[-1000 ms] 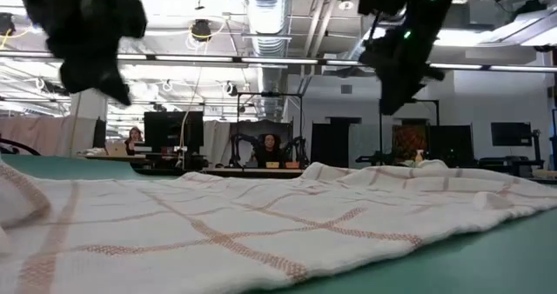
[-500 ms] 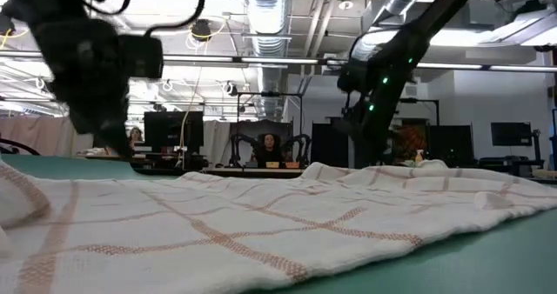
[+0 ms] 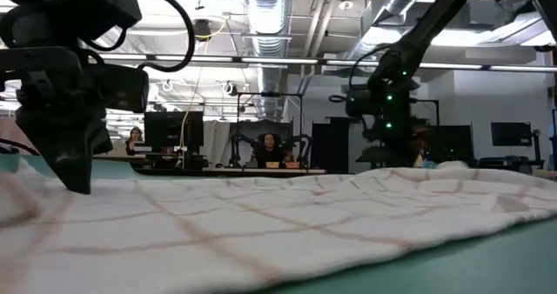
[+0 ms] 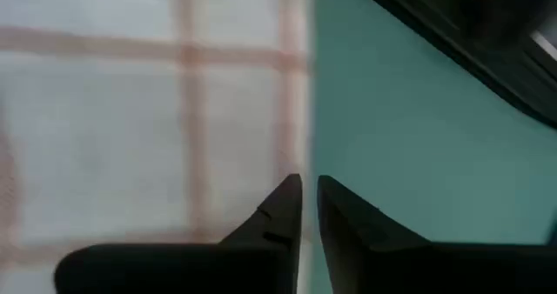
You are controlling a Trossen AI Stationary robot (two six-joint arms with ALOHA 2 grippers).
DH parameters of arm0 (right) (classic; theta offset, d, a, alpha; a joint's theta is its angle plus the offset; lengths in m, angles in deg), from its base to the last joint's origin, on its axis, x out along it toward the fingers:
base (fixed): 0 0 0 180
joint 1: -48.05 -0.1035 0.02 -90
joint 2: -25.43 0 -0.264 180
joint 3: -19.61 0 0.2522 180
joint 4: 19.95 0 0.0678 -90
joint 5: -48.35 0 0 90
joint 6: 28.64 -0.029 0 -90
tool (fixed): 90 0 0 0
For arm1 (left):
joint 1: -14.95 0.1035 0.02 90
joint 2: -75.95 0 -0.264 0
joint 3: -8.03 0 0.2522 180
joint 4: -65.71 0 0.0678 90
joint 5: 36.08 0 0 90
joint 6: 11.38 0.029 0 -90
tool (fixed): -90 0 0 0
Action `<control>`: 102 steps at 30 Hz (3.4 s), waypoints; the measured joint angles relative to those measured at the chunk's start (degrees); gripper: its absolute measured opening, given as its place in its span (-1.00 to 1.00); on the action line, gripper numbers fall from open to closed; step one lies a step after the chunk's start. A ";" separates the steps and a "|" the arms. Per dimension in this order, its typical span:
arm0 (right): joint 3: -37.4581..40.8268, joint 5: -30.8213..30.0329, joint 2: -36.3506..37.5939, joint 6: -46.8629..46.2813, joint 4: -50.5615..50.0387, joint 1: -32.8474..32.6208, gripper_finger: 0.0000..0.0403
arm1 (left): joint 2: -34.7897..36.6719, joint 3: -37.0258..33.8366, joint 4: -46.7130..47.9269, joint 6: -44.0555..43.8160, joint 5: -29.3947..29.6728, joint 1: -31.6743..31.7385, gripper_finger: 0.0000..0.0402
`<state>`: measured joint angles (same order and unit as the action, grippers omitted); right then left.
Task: Roll towel into tight, uniform cylinder
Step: Roll the white patterned towel
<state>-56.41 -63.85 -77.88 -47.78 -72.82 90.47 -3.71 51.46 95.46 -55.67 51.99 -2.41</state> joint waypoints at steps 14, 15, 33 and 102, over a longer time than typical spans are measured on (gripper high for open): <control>5.46 0.85 3.03 -6.58 -15.12 -4.26 -0.71 | 0.48 1.15 6.79 12.07 5.53 11.99 -1.00; 5.42 0.97 4.33 -7.35 -15.03 -5.23 -0.71 | 0.63 2.02 8.60 12.81 5.63 12.62 -1.00; 4.92 1.77 5.39 -1.34 11.77 0.19 -0.79 | 1.26 12.62 15.51 24.90 6.82 12.82 -1.00; 25.38 -0.45 18.15 -24.41 -4.64 -30.78 -0.90 | -3.04 14.89 20.54 -38.36 11.70 -20.38 -1.00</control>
<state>-31.03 -64.30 -59.74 -72.19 -77.46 59.69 -6.75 66.35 116.00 -94.03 63.69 -22.79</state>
